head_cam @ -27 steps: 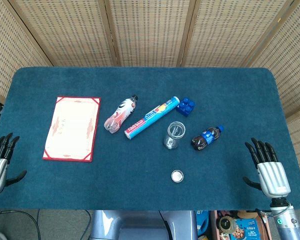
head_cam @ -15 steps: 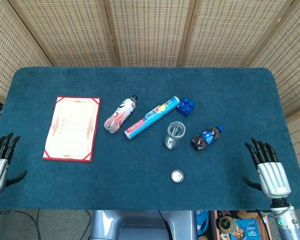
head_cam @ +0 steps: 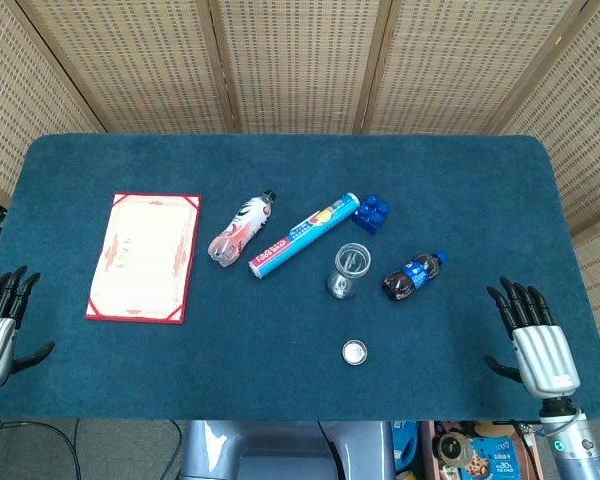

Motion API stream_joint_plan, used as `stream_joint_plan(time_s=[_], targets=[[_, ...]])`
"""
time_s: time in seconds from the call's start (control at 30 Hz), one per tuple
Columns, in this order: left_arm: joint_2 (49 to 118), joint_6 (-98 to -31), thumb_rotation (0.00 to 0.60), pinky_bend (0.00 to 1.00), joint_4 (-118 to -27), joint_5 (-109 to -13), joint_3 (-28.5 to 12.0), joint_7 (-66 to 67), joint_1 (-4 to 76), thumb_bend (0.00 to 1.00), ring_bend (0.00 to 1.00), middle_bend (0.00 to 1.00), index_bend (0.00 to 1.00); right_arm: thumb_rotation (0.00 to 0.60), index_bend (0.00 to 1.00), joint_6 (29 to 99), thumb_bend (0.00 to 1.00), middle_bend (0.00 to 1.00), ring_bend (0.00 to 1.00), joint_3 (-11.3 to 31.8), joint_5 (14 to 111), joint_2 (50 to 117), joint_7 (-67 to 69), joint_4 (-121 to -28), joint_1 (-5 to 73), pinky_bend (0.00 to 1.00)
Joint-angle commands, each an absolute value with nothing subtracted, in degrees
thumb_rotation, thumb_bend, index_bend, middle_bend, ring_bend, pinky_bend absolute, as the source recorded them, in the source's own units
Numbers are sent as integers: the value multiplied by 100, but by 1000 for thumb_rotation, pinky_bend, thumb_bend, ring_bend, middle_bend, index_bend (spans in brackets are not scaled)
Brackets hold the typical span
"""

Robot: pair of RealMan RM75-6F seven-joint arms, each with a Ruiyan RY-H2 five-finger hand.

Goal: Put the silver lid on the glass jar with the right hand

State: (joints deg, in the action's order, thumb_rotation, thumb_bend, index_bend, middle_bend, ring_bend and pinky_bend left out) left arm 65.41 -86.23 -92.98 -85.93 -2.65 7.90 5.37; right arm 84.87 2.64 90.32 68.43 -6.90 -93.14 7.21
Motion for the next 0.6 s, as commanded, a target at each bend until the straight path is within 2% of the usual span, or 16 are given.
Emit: stream_joint_plan(time_s=[0.03,0.23,0.43,0.6], targets=[[6528,-8639,600,0,-9314,-8609,-261,782,528,203,0,0,0,600,25,8568,36,0,0,241,9141,6843,-711,-9353,705,0],[6515,-8642,600,0,-9322,-8608,-263,758,525,203,0,0,0,600,129,8810,36,0,0,178,9478,6924,-727,-9424,664,3],[6511,-8642,600,0,-9333,-8632,-256,761,529,203,0,0,0,600,269,8836,41,3,0,104,9830,7160,-1052,-9506,722,65],[6498,-8661,600,0,-9338,-8631,-262,729,520,203,0,0,0,600,374,8636,98,78,0,56,10004,7402,-1364,-9634,848,110]])
